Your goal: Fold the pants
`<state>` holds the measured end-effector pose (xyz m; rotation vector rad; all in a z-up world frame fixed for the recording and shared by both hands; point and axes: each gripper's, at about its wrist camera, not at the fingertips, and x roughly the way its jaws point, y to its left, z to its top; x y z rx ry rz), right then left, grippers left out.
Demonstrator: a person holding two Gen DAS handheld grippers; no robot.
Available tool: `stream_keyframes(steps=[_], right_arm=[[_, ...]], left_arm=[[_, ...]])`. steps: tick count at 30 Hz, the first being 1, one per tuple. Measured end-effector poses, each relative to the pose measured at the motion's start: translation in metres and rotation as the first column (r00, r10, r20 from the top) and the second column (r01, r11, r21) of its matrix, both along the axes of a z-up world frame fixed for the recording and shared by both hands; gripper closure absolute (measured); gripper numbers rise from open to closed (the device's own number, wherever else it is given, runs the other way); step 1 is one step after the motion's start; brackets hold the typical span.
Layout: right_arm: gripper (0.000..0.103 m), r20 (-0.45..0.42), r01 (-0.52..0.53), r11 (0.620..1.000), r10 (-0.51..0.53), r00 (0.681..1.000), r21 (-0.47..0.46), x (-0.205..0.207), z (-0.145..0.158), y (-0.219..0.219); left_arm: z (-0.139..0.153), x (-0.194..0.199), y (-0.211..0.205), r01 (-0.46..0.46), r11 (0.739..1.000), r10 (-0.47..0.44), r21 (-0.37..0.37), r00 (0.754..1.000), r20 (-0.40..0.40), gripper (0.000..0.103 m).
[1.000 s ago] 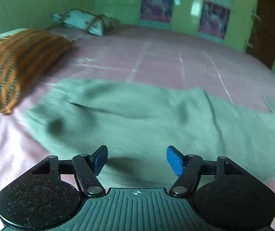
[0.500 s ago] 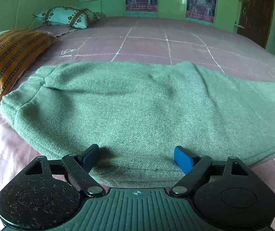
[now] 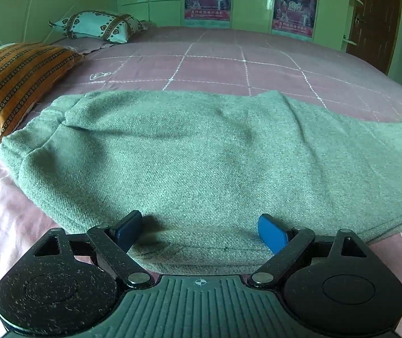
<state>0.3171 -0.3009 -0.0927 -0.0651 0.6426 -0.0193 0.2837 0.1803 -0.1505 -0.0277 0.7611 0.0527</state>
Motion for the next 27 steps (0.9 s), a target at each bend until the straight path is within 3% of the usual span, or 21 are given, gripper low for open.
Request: stream_keyframes(steps=[2, 4, 7, 9, 10, 11, 13, 15, 17, 19, 22, 27], right_arm=[[0.103, 0.121, 0.059, 0.991, -0.074, 0.990, 0.120, -0.034, 0.023, -0.026], [0.103, 0.153, 0.159, 0.942, -0.211, 0.966, 0.294, -0.069, 0.026, -0.064], [0.103, 0.014, 0.304, 0.821, -0.355, 0.935, 0.483, -0.098, -0.014, -0.113], [0.101, -0.135, 0.368, 0.775, -0.351, 0.927, 0.513, -0.097, -0.046, -0.132], [0.098, -0.129, 0.357, 0.768, -0.343, 0.930, 0.531, -0.101, -0.052, -0.136], [0.091, -0.095, 0.341, 0.788, -0.342, 0.935, 0.513, -0.105, -0.049, -0.136], [0.064, -0.055, 0.318, 0.841, -0.328, 0.943, 0.437, -0.103, -0.041, -0.129], [0.063, -0.013, 0.242, 0.905, -0.254, 0.967, 0.351, -0.098, -0.032, -0.114], [0.065, 0.011, 0.162, 0.968, -0.167, 0.986, 0.191, -0.093, -0.024, -0.096], [0.065, 0.027, 0.062, 0.997, -0.063, 0.998, 0.040, -0.084, -0.020, -0.075], [0.066, 0.020, -0.070, 0.976, 0.076, 0.997, -0.207, -0.073, -0.025, -0.039], [0.067, -0.081, -0.227, 0.905, 0.212, 0.974, -0.360, -0.054, -0.035, -0.010]], left_arm=[[-0.002, -0.001, -0.002, -0.001, 1.000, 0.001, 0.007, 1.000, 0.009, 0.014], [-0.002, -0.002, -0.003, -0.005, 1.000, 0.005, 0.008, 1.000, 0.015, 0.013], [-0.003, -0.001, -0.005, -0.007, 1.000, 0.007, 0.010, 1.000, 0.014, 0.012], [-0.003, 0.000, -0.005, -0.002, 1.000, 0.002, 0.013, 1.000, 0.008, 0.012], [-0.002, 0.000, -0.004, 0.003, 1.000, -0.003, 0.013, 1.000, 0.005, 0.011], [-0.002, -0.001, -0.003, 0.007, 1.000, -0.007, 0.011, 1.000, 0.003, 0.011], [-0.002, -0.001, -0.003, 0.008, 1.000, -0.008, 0.006, 1.000, 0.003, 0.011], [-0.002, 0.000, -0.004, 0.005, 1.000, -0.005, 0.011, 1.000, 0.004, 0.010], [-0.003, 0.000, -0.006, 0.001, 1.000, -0.001, 0.015, 1.000, 0.005, 0.009], [-0.003, 0.000, -0.006, -0.001, 1.000, 0.001, 0.015, 1.000, 0.006, 0.009], [-0.001, -0.001, -0.004, -0.004, 1.000, 0.004, -0.002, 1.000, 0.007, 0.009], [0.009, -0.013, 0.002, -0.051, 0.999, 0.051, 0.014, 0.998, 0.030, 0.009]])
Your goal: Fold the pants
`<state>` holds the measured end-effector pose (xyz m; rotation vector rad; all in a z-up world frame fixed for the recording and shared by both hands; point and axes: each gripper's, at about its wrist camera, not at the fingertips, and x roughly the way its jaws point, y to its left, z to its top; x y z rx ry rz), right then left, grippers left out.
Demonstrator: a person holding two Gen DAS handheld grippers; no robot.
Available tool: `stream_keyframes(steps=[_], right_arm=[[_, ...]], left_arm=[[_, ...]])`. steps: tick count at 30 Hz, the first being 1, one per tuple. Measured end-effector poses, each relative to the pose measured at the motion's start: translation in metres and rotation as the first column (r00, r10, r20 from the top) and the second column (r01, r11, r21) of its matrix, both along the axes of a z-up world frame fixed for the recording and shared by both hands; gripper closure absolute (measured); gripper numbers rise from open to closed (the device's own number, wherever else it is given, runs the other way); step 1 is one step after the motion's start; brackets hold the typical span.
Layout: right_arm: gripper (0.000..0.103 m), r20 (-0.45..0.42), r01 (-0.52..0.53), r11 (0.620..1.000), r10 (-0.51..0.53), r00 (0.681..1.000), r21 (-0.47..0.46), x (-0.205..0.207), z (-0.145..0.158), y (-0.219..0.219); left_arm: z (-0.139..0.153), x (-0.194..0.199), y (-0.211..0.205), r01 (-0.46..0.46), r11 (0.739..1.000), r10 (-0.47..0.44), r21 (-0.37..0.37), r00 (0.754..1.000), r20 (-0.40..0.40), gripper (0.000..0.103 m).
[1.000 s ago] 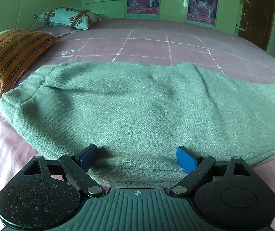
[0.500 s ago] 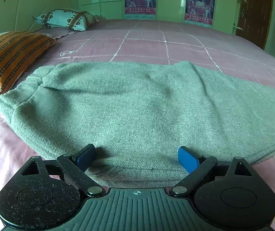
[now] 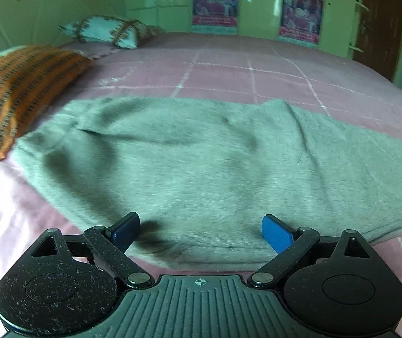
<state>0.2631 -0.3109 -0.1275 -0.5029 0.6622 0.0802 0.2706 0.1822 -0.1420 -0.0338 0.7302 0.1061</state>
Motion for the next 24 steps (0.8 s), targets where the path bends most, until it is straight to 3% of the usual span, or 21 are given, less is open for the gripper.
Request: stream_keyframes(steps=[3, 5, 6, 8, 10, 11, 12, 14, 17, 19, 21, 24], right_arm=[[0.066, -0.031, -0.056, 0.994, 0.054, 0.998, -0.090, 0.009, -0.012, 0.011], [0.073, -0.040, -0.077, 0.991, 0.073, 0.997, -0.105, 0.006, -0.016, 0.013], [0.100, -0.043, -0.072, 0.995, 0.069, 0.997, -0.070, 0.008, -0.013, 0.010], [0.103, -0.003, 0.007, 0.998, -0.007, 1.000, 0.069, 0.008, 0.004, -0.004], [0.103, 0.112, 0.099, 0.959, -0.133, 0.985, 0.266, -0.010, 0.037, -0.030], [0.103, 0.147, 0.138, 0.922, -0.202, 0.968, 0.362, -0.018, 0.051, -0.046], [0.103, 0.163, 0.177, 0.861, -0.285, 0.945, 0.476, -0.028, 0.062, -0.067], [0.103, 0.131, 0.248, 0.693, -0.445, 0.886, 0.677, -0.047, 0.070, -0.114], [0.103, -0.056, 0.376, 0.433, -0.592, 0.804, 0.819, -0.060, 0.041, -0.180], [0.103, -0.190, 0.451, 0.310, -0.608, 0.771, 0.837, -0.059, 0.009, -0.209], [0.103, -0.263, 0.490, 0.251, -0.600, 0.755, 0.835, -0.060, -0.010, -0.223], [0.103, -0.248, 0.459, 0.236, -0.591, 0.768, 0.856, -0.067, -0.008, -0.226]], left_arm=[[-0.001, -0.002, 0.002, -0.008, 1.000, 0.008, -0.016, 1.000, -0.008, 0.009], [-0.003, 0.000, 0.001, -0.006, 1.000, 0.006, -0.011, 1.000, -0.020, 0.009], [-0.004, 0.001, 0.002, -0.004, 1.000, 0.004, -0.013, 1.000, -0.022, 0.009], [-0.005, 0.002, 0.004, -0.004, 1.000, 0.003, -0.029, 1.000, -0.024, 0.009], [-0.006, 0.002, 0.006, -0.004, 0.999, 0.003, -0.041, 1.000, -0.024, 0.009], [-0.007, 0.003, 0.006, -0.003, 0.999, 0.002, -0.041, 1.000, -0.024, 0.009], [-0.007, 0.002, 0.005, -0.002, 0.999, 0.001, -0.037, 1.000, -0.025, 0.008], [-0.008, 0.003, 0.003, 0.000, 0.999, -0.001, -0.032, 1.000, -0.026, 0.007], [-0.008, 0.004, 0.002, 0.005, 1.000, -0.006, -0.028, 1.000, -0.030, 0.005], [-0.008, 0.003, 0.002, 0.005, 0.999, -0.006, -0.032, 1.000, -0.031, 0.005], [-0.008, 0.003, 0.002, 0.005, 0.999, -0.006, -0.038, 0.999, -0.032, 0.005], [-0.008, 0.004, 0.002, 0.005, 0.999, -0.006, -0.036, 0.999, -0.033, 0.005]])
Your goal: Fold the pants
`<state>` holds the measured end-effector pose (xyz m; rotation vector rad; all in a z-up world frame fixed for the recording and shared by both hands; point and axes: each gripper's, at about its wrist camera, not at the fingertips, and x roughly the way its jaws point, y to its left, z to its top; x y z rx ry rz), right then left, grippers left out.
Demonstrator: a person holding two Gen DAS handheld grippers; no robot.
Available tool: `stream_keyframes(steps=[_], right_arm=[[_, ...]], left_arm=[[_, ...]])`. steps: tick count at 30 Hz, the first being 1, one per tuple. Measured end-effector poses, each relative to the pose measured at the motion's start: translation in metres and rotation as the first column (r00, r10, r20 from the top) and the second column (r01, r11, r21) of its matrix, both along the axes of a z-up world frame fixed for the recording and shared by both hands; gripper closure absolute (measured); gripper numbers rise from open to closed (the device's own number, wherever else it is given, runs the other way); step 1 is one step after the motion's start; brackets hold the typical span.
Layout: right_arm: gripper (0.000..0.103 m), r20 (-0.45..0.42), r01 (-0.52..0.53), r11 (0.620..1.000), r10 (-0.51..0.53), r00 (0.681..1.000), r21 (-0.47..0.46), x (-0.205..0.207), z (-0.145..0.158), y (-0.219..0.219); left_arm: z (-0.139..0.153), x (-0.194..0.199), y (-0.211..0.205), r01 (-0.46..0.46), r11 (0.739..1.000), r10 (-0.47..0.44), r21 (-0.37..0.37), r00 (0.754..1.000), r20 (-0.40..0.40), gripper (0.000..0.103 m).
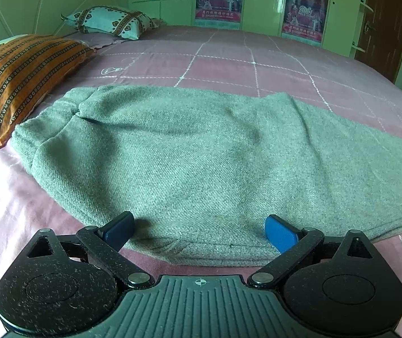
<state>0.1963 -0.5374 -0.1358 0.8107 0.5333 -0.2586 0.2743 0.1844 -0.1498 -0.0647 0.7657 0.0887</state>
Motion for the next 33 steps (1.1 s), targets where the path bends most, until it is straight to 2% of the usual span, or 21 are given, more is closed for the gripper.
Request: stream_keyframes(steps=[2, 5, 8, 9, 10, 12, 16, 18, 20, 21, 22, 23, 25, 26, 27, 28, 29, 31, 32, 33], right_arm=[[0.103, 0.023, 0.006, 1.000, -0.006, 1.000, 0.002, -0.003, 0.004, 0.000], [0.103, -0.055, 0.021, 1.000, -0.021, 0.998, 0.008, 0.008, -0.011, -0.004], [0.103, -0.047, 0.031, 0.998, -0.028, 0.998, 0.050, 0.005, -0.018, -0.007], [0.101, -0.040, 0.027, 0.998, -0.025, 0.999, 0.052, 0.002, -0.013, -0.005], [0.093, -0.027, 0.047, 0.998, -0.046, 0.999, 0.051, -0.004, -0.010, -0.005], [0.089, 0.016, 0.064, 0.995, -0.066, 0.998, 0.080, -0.017, -0.006, -0.008], [0.073, -0.026, 0.068, 0.976, -0.064, 0.998, 0.207, -0.009, -0.023, -0.017], [0.069, -0.023, 0.079, 0.960, -0.075, 0.997, 0.268, -0.001, -0.029, -0.020], [0.062, -0.030, 0.087, 0.956, -0.082, 0.996, 0.281, 0.013, -0.033, -0.023], [0.063, -0.059, 0.082, 0.958, -0.068, 0.996, 0.275, 0.021, -0.032, -0.024], [0.091, -0.085, 0.080, 0.965, -0.061, 0.994, 0.248, 0.026, -0.027, -0.023], [0.094, -0.085, 0.053, 0.979, -0.037, 0.996, 0.197, 0.030, -0.018, -0.021], [0.095, 0.033, -0.020, 0.996, 0.017, 0.999, 0.086, 0.023, 0.014, -0.014], [0.095, 0.104, -0.073, 0.997, 0.075, 0.992, -0.026, 0.017, 0.036, -0.005], [0.095, 0.140, -0.096, 0.989, 0.112, 0.984, -0.115, 0.011, 0.050, 0.004], [0.095, 0.175, -0.106, 0.979, 0.136, 0.975, -0.173, 0.003, 0.058, 0.010], [0.095, 0.191, -0.099, 0.977, 0.136, 0.972, -0.189, -0.003, 0.059, 0.011], [0.095, 0.107, -0.081, 0.980, 0.101, 0.989, -0.183, 0.005, 0.034, 0.002], [0.093, 0.014, -0.074, 0.988, 0.076, 0.997, -0.135, 0.016, 0.009, -0.006], [0.088, -0.104, -0.071, 0.996, 0.066, 0.992, -0.046, 0.027, -0.018, -0.014]], left_arm=[[0.000, 0.001, 0.000, 0.001, 1.000, -0.001, 0.005, 1.000, -0.002, 0.005], [0.000, 0.001, 0.001, 0.004, 1.000, -0.004, 0.003, 1.000, -0.004, 0.005], [0.001, 0.000, 0.002, 0.007, 1.000, -0.007, -0.004, 1.000, -0.006, 0.004], [0.001, 0.000, 0.003, 0.007, 1.000, -0.007, -0.007, 1.000, -0.006, 0.004], [0.001, 0.000, 0.003, 0.007, 1.000, -0.007, -0.007, 1.000, -0.006, 0.004], [0.001, 0.001, 0.002, 0.008, 1.000, -0.008, -0.001, 1.000, -0.007, 0.004], [-0.001, 0.003, -0.002, 0.013, 1.000, -0.013, 0.012, 1.000, -0.010, 0.001], [0.000, 0.002, -0.002, 0.014, 1.000, -0.014, 0.008, 1.000, -0.008, 0.001], [0.000, 0.002, -0.001, 0.013, 1.000, -0.013, 0.006, 1.000, -0.006, 0.001], [0.000, 0.002, -0.002, 0.013, 1.000, -0.012, 0.007, 1.000, -0.007, 0.001], [0.000, 0.001, -0.002, 0.012, 1.000, -0.012, 0.006, 1.000, -0.006, 0.001], [0.000, 0.001, -0.001, 0.011, 1.000, -0.011, 0.003, 1.000, -0.005, 0.001], [0.000, 0.000, 0.000, 0.011, 1.000, -0.011, -0.001, 1.000, -0.003, 0.001], [0.000, 0.000, 0.000, 0.012, 1.000, -0.012, 0.000, 1.000, -0.003, 0.001], [0.000, 0.000, 0.000, 0.013, 1.000, -0.013, 0.002, 1.000, -0.004, 0.001], [-0.001, 0.001, 0.000, 0.014, 1.000, -0.014, 0.004, 1.000, -0.005, 0.001], [-0.001, 0.001, 0.000, 0.017, 1.000, -0.017, 0.006, 1.000, -0.006, 0.001], [-0.001, 0.002, -0.001, 0.024, 1.000, -0.024, 0.007, 1.000, -0.009, 0.000], [-0.001, 0.003, 0.000, 0.024, 1.000, -0.024, 0.006, 1.000, -0.010, 0.000], [0.000, 0.002, 0.001, 0.023, 1.000, -0.023, 0.002, 1.000, -0.008, 0.000]])
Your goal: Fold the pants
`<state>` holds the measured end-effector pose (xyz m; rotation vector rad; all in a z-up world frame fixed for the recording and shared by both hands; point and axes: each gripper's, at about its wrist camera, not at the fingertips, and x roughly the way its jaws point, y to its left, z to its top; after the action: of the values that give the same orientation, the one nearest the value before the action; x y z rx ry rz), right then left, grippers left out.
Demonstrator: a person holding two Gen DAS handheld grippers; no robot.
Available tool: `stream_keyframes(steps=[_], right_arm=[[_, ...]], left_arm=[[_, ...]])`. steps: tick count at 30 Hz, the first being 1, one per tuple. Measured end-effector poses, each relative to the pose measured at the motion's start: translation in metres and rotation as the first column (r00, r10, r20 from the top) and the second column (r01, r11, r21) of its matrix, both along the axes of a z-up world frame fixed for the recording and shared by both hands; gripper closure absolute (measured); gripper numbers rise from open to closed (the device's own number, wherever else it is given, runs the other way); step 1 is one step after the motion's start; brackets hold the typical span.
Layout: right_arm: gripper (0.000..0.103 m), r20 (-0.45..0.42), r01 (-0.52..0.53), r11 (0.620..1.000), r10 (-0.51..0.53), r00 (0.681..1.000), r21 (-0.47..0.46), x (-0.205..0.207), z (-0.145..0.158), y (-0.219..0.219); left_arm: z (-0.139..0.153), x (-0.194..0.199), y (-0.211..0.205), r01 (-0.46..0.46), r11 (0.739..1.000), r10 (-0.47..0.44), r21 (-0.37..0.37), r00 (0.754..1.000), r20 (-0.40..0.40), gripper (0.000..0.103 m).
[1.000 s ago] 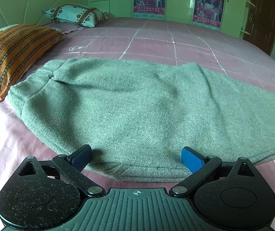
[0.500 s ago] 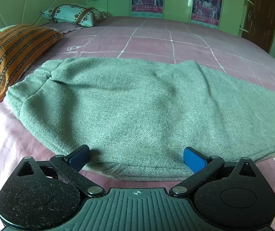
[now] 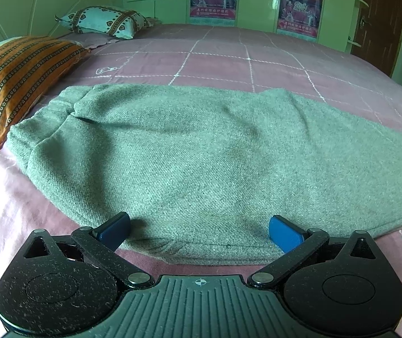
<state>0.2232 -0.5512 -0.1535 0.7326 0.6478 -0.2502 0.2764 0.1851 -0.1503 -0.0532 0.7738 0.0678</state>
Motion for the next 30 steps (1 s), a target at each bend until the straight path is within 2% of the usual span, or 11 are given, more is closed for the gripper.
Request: stream_keyframes(steps=[1, 2, 4, 7, 11, 13, 16, 19, 26, 29, 30], right_arm=[[0.088, 0.018, 0.020, 0.998, -0.021, 1.000, 0.060, -0.004, -0.011, -0.004], [0.085, 0.052, 0.035, 0.998, -0.038, 0.998, 0.055, -0.010, -0.006, -0.002], [0.078, 0.083, 0.097, 0.994, -0.093, 0.992, -0.050, -0.025, 0.012, 0.012], [0.079, 0.162, 0.155, 0.981, -0.136, 0.977, -0.112, -0.046, 0.031, 0.023], [0.083, 0.204, -0.037, 0.989, 0.066, 0.977, -0.142, -0.029, 0.045, 0.048], [0.083, 0.181, -0.112, 0.976, 0.146, 0.973, -0.188, -0.006, 0.052, 0.068], [0.082, 0.177, -0.182, 0.966, 0.214, 0.961, -0.182, 0.016, 0.056, 0.094], [0.081, 0.174, -0.263, 0.961, 0.275, 0.946, -0.091, 0.047, 0.055, 0.118], [0.081, 0.121, -0.499, 0.858, 0.512, 0.850, -0.124, 0.100, 0.061, 0.207], [0.081, 0.100, -0.511, 0.854, 0.519, 0.849, -0.098, 0.112, 0.053, 0.229], [0.081, 0.087, -0.510, 0.854, 0.518, 0.851, -0.099, 0.113, 0.049, 0.229]], left_arm=[[0.000, -0.001, 0.001, -0.001, 1.000, 0.001, -0.005, 1.000, 0.004, 0.000], [0.001, -0.002, 0.002, -0.003, 1.000, 0.003, -0.010, 1.000, 0.010, 0.000], [0.003, -0.006, 0.005, -0.015, 1.000, 0.016, -0.027, 0.999, 0.031, 0.000], [0.015, -0.007, 0.003, -0.038, 0.998, 0.040, -0.043, 0.997, 0.064, 0.000], [0.036, 0.017, -0.014, -0.003, 0.999, 0.008, -0.043, 0.992, 0.125, 0.000], [0.042, 0.037, -0.028, -0.001, 1.000, 0.002, -0.012, 0.993, 0.117, 0.000], [0.042, 0.056, -0.044, 0.023, 1.000, -0.021, -0.016, 0.993, 0.113, 0.000], [0.035, 0.070, -0.054, 0.048, 0.999, -0.046, -0.022, 0.995, 0.089, 0.000], [0.018, 0.124, -0.050, 0.018, 0.999, -0.018, 0.033, 1.000, 0.011, 0.000], [-0.007, 0.157, -0.039, -0.006, 0.995, 0.012, 0.103, 0.999, -0.053, 0.000], [-0.011, 0.163, -0.025, -0.060, 0.996, 0.064, 0.070, 0.997, -0.046, 0.000]])
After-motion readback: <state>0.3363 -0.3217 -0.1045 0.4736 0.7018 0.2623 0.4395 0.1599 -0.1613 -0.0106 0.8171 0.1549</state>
